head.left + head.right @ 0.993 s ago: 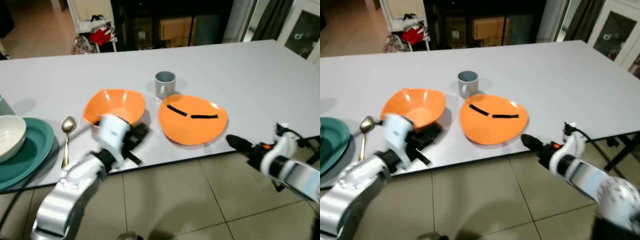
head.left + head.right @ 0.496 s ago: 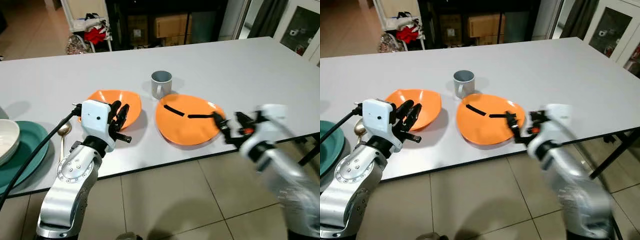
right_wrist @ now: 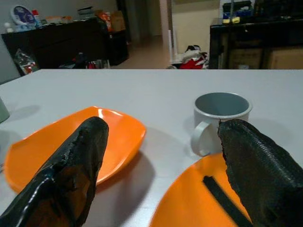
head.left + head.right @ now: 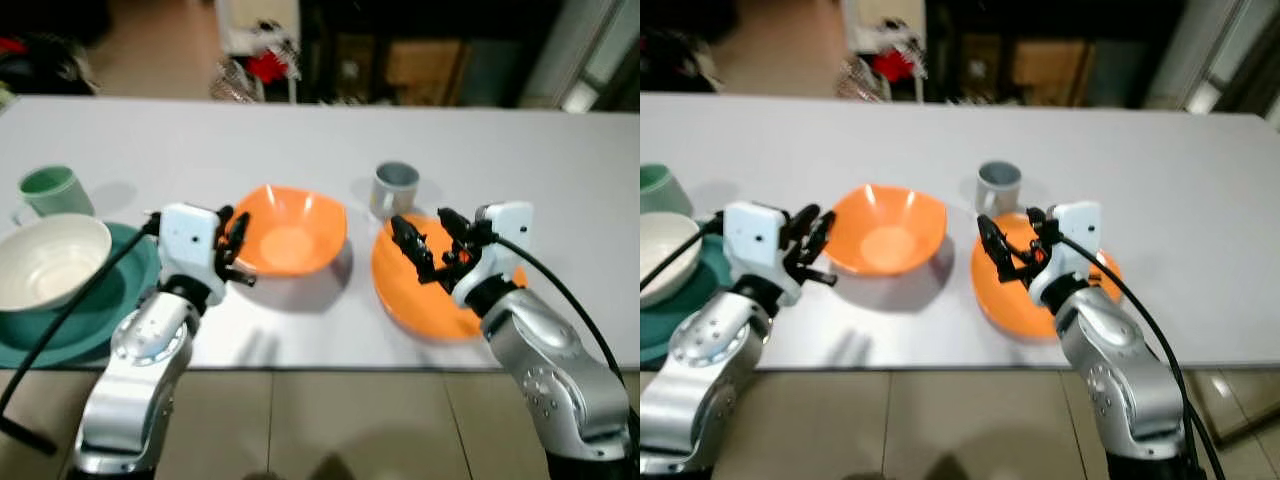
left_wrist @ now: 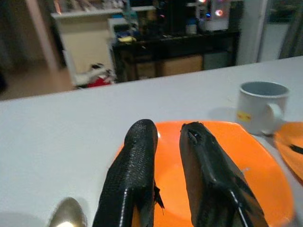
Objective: Setting the table
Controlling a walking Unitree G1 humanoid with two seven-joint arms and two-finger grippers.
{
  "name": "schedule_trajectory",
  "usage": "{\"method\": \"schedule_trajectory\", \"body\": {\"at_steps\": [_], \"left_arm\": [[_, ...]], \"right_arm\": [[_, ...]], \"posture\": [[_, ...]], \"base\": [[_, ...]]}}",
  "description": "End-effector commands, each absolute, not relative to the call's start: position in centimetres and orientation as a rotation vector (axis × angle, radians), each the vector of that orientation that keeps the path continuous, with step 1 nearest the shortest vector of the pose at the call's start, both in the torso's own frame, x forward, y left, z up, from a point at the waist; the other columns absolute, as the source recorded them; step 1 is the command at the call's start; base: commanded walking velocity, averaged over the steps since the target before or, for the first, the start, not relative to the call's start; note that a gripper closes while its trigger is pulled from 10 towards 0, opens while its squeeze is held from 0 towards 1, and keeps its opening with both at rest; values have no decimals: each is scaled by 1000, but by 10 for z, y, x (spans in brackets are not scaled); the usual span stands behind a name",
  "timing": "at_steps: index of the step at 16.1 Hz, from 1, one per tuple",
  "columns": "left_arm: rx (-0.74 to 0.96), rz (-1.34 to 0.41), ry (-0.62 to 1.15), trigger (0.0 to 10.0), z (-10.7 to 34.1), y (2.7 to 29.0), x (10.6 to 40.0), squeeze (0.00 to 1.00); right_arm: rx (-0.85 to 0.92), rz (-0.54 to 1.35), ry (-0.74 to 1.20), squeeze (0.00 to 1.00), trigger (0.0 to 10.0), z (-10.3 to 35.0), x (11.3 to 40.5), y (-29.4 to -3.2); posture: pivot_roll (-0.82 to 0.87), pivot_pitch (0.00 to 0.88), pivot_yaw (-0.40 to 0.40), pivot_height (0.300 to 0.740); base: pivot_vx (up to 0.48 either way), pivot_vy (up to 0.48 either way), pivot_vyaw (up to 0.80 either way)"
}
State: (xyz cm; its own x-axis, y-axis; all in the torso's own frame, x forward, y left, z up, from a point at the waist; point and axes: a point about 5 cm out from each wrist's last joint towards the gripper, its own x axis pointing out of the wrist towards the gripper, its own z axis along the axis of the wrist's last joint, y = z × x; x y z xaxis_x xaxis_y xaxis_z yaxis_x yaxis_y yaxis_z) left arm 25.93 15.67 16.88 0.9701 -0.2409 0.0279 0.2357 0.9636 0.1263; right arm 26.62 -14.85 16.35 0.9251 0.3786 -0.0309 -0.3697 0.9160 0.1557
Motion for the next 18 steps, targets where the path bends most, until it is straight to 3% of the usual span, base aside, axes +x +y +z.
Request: {"method": "schedule_trajectory", "body": {"at_steps": [1,5,9,10,18], "left_arm": [[120,-260,-56,10000,170,155,257,0],[111,-260,-72,10000,173,159,255,0],[110,-445,-39,10000,172,150,247,0],[125,-546,-12,10000,171,148,244,0],[151,-860,108,10000,171,143,246,0]], "right_arm": [[134,414,61,0,10000,163,269,-149],[168,511,78,0,10000,165,271,-139],[161,473,161,0,10000,171,284,-146],[244,439,293,0,10000,172,295,-150],[438,234,611,0,10000,150,355,-166]], "posture": [[90,0,0,740],[96,0,-16,740],[96,0,-22,740],[95,0,-22,740],[96,0,1,740]], "base": [[337,0,800],[245,0,400],[0,0,0],[0,0,0],[0,0,0]]}}
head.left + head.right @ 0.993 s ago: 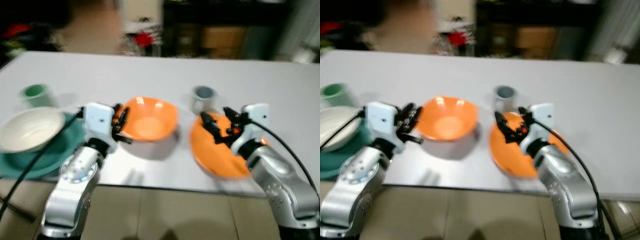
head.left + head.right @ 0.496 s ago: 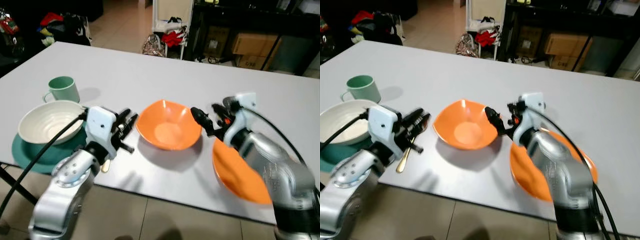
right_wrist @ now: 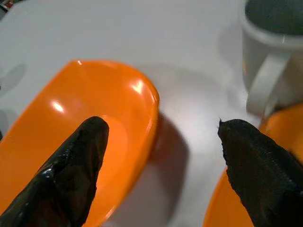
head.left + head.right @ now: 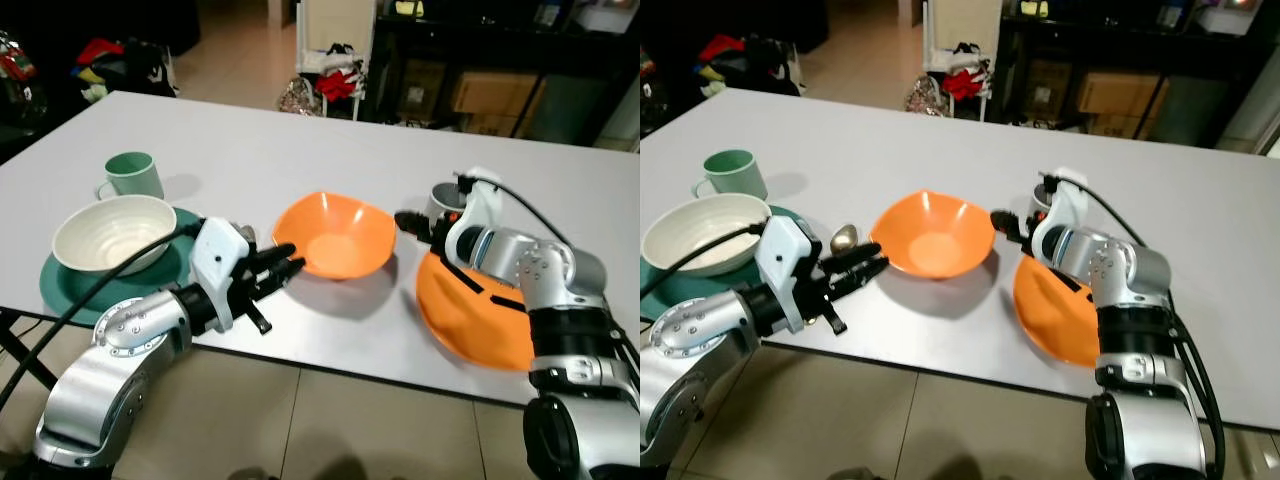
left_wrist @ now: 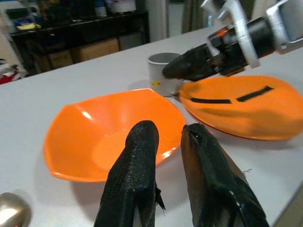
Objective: Setting the table
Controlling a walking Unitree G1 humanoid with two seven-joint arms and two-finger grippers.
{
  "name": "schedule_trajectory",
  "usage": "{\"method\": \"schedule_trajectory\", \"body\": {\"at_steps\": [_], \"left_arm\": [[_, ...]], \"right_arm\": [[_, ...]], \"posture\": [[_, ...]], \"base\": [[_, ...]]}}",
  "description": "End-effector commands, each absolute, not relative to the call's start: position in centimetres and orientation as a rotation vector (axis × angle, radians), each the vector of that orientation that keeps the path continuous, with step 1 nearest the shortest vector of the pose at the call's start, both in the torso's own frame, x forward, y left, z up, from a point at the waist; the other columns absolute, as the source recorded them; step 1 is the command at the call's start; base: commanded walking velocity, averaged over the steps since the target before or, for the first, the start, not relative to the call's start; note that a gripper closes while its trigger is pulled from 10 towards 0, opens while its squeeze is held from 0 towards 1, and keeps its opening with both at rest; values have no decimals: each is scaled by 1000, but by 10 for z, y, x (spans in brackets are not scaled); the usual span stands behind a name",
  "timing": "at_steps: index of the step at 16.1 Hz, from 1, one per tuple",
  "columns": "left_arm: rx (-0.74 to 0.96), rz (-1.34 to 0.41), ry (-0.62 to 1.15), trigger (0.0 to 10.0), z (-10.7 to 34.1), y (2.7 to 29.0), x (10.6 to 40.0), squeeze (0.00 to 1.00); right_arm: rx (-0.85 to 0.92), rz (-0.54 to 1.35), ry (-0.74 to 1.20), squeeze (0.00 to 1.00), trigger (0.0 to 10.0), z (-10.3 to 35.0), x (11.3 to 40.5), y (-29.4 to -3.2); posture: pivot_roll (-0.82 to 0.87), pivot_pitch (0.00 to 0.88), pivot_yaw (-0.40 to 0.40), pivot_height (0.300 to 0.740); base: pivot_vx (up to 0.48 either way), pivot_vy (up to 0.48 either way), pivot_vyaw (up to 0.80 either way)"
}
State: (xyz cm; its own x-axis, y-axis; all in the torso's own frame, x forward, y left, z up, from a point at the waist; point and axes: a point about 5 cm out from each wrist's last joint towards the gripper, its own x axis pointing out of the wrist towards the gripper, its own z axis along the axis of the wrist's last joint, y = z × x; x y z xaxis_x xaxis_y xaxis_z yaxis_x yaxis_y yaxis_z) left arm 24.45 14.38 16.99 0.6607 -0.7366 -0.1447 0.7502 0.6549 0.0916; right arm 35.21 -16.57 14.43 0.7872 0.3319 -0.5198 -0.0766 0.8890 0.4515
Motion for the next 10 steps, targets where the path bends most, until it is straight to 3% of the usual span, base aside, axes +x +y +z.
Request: {"method": "schedule_trajectory", "body": {"at_steps": [1,2,3,4,5,10], "left_arm": [[151,-866,110,10000,171,143,245,0],[152,-880,117,10000,171,142,244,0],[150,-888,119,10000,171,141,244,0],[150,-895,122,10000,171,141,244,0],[148,-900,124,10000,171,140,243,0],[152,-901,135,10000,169,139,241,0]], "right_arm": [[441,234,626,0,10000,148,357,-165],[524,263,638,0,5961,146,362,-159],[597,288,650,0,2549,143,365,-153],[596,285,669,0,1686,138,368,-152],[616,297,678,0,0,134,369,-148],[646,292,728,0,0,118,370,-137]], "posture": [[96,0,1,740],[97,0,2,740],[99,0,1,740],[101,0,-1,740],[103,0,-3,740],[111,0,-9,740]], "base": [[0,0,0],[0,0,0],[0,0,0],[0,0,0],[0,0,0],[0,0,0]]}}
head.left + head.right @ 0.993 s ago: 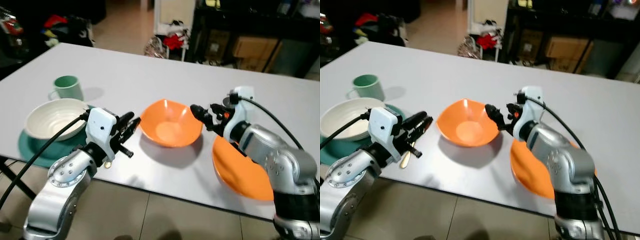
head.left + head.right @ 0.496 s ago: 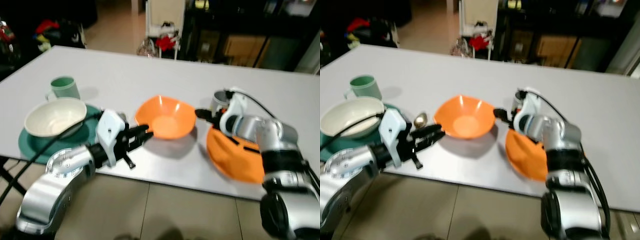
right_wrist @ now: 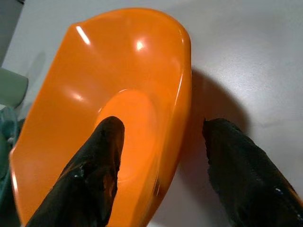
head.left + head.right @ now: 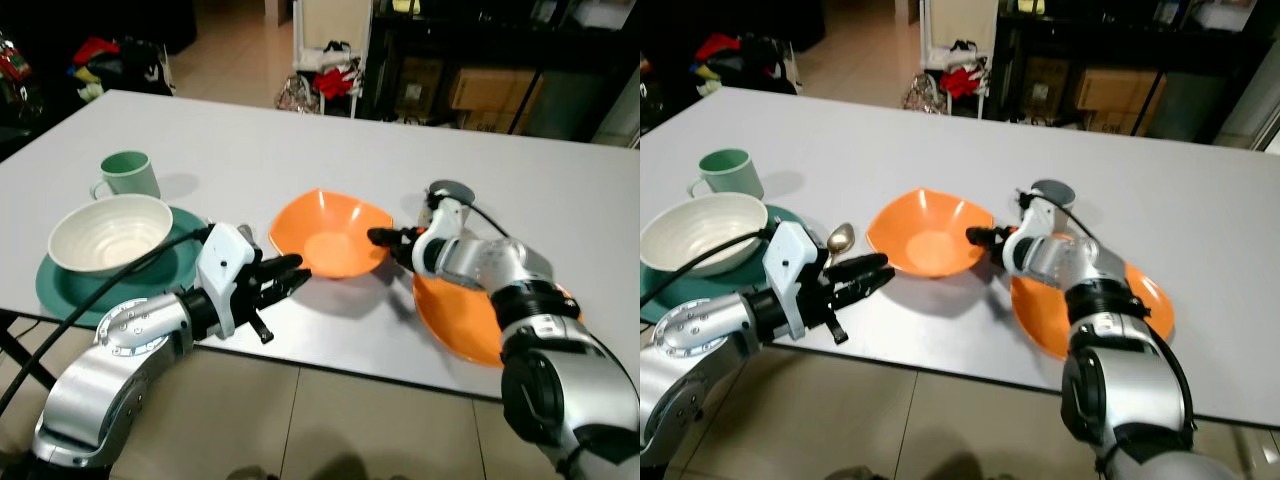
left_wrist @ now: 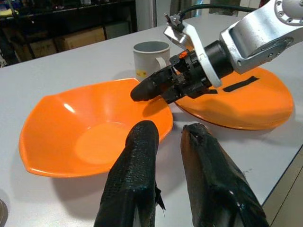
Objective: Setting the table
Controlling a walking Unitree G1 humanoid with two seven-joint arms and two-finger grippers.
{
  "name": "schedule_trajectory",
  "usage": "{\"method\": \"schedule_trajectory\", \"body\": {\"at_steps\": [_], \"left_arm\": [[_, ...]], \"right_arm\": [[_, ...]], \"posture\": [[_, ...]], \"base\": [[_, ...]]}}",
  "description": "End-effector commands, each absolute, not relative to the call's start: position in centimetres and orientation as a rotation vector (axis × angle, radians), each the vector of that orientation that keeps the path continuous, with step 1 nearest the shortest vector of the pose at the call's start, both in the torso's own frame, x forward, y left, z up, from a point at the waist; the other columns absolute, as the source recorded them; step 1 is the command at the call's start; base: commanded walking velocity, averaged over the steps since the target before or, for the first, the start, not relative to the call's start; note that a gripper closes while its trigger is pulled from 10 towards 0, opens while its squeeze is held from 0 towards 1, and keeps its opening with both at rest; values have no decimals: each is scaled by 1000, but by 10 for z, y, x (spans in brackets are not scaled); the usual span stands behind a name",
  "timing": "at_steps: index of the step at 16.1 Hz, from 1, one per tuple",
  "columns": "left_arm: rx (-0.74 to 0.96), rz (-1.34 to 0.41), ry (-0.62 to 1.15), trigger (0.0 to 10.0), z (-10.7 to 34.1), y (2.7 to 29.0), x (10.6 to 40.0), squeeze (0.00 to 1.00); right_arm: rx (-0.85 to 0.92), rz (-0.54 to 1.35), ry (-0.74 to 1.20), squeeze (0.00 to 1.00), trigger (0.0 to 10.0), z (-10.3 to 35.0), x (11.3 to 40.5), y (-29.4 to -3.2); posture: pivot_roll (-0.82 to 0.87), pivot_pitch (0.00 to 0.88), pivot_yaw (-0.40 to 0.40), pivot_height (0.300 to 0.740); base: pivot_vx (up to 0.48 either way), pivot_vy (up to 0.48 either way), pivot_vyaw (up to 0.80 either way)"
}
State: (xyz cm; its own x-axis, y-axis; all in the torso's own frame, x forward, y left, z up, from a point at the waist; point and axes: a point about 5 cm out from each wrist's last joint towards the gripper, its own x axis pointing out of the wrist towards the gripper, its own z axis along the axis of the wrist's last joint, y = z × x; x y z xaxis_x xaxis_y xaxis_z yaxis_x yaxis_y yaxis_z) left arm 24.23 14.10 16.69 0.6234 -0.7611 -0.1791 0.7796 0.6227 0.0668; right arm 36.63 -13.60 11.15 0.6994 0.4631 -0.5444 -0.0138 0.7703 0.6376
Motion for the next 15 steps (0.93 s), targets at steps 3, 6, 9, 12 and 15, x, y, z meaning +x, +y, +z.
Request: {"method": "schedule_trajectory", "body": {"at_steps": [3,6,9,12,15], "left_arm": [[160,-900,152,10000,168,140,240,0],[165,-908,176,10000,164,141,236,0],[165,-904,172,10000,164,141,235,0],[166,-896,164,10000,164,141,237,0],[168,-901,167,10000,164,140,237,0]], "right_arm": [[655,322,730,0,0,117,371,-130],[694,331,721,0,0,119,372,-129],[710,335,731,0,0,117,372,-129],[718,350,734,0,0,117,371,-127],[723,352,733,0,0,117,372,-127]], "posture": [[114,0,-12,740],[113,0,-14,740],[110,0,-13,740],[108,0,-11,740],[107,0,-12,740]], "base": [[0,0,0],[0,0,0],[0,0,0],[0,0,0],[0,0,0]]}}
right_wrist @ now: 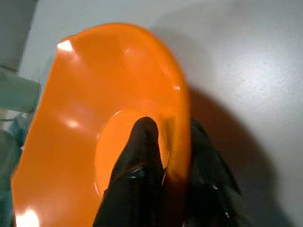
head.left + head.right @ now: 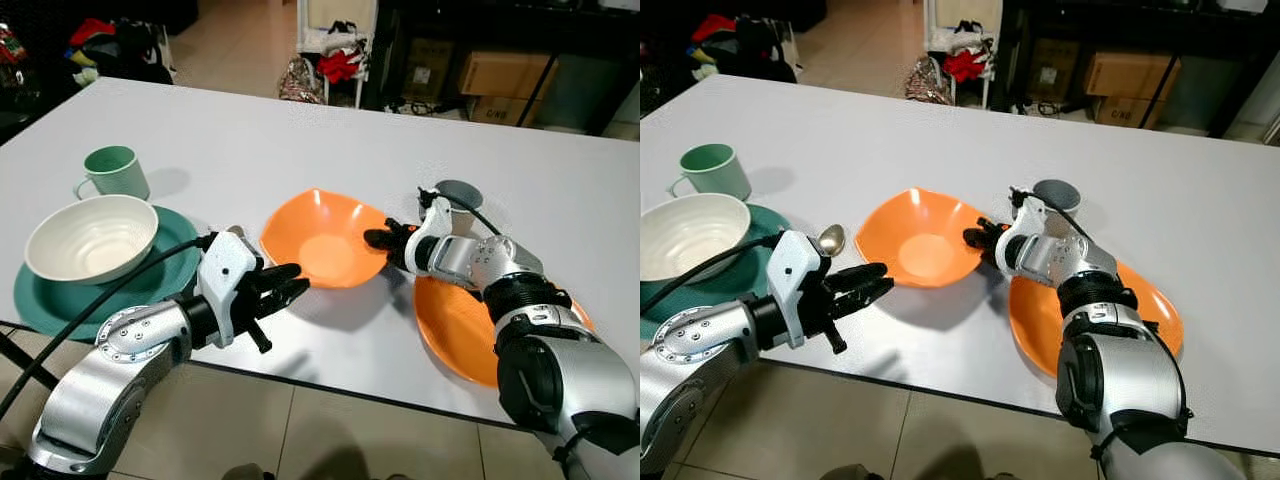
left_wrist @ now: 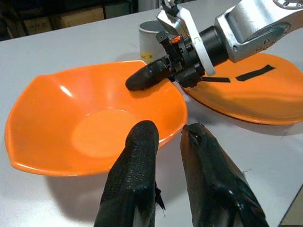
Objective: Setting the table
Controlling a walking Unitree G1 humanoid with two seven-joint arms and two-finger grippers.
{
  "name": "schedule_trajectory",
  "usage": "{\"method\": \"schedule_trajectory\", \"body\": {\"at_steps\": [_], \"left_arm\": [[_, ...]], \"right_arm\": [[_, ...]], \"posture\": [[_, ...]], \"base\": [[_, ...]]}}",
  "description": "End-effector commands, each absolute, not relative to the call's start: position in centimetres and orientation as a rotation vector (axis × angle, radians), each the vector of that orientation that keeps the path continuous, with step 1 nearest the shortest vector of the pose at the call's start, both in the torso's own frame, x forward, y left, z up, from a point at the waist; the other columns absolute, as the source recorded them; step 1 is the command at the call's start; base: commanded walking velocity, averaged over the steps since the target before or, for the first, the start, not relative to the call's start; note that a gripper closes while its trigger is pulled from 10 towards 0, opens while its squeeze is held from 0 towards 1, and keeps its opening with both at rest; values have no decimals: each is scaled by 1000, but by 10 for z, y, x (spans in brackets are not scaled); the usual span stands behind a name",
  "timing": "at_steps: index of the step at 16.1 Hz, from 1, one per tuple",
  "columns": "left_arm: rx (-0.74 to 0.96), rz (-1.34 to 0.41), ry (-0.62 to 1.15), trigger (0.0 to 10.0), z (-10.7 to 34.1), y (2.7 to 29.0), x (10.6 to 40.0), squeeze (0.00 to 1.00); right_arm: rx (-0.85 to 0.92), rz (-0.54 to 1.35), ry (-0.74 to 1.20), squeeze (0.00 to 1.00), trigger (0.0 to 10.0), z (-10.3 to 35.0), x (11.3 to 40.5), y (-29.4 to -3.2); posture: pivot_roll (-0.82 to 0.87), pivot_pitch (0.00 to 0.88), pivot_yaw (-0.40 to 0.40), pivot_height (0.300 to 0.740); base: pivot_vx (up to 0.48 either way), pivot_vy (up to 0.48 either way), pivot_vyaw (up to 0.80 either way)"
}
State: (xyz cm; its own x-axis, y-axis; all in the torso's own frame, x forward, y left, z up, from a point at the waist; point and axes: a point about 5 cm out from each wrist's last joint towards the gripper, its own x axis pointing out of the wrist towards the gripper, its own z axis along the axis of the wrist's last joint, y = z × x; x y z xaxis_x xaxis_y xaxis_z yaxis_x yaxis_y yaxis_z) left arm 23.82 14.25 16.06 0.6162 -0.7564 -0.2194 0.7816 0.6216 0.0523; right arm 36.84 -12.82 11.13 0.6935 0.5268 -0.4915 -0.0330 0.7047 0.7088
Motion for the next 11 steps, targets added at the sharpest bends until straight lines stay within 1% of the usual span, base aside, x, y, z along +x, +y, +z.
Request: {"method": "schedule_trajectory", "body": {"at_steps": [1,7,11], "left_arm": [[168,-901,166,10000,164,140,237,0],[174,-886,160,10000,163,141,239,0],[175,-880,152,10000,164,140,240,0]], "right_arm": [[727,353,732,0,0,117,372,-127],[749,366,738,0,0,119,371,-127],[771,400,723,0,0,134,372,-139]], "posture": [[107,0,-13,740],[104,0,-20,740],[103,0,-26,740]], "base": [[0,0,0],[0,0,0],[0,0,0]]}}
